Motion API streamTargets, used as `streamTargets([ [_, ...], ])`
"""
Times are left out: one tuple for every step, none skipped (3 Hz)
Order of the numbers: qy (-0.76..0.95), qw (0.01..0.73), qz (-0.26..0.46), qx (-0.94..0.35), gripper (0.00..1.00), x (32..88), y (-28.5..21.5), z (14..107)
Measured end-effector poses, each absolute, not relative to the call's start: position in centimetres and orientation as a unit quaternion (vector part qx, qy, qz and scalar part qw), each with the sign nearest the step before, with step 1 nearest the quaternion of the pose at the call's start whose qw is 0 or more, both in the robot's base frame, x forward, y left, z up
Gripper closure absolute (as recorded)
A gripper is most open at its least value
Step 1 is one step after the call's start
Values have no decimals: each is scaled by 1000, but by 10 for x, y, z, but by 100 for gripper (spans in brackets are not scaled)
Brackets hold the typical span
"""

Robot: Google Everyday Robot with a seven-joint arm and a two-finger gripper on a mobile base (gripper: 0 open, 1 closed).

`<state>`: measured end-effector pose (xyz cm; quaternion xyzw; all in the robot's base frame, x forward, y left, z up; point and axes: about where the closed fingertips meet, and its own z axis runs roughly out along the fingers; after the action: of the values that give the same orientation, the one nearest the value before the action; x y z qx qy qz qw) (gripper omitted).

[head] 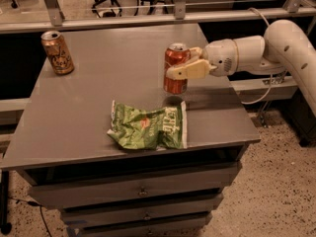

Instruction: Move coke can near green jalapeno chip bag

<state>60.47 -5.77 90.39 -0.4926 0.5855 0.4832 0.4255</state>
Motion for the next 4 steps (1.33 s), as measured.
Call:
streamTargets([
  [549,421,495,-525,100,591,-48,888],
  [528,410,493,-556,83,583,-43,876],
  [517,399,492,-576,59,576,-41,876],
  [513,387,493,-587,36,570,-43,877],
])
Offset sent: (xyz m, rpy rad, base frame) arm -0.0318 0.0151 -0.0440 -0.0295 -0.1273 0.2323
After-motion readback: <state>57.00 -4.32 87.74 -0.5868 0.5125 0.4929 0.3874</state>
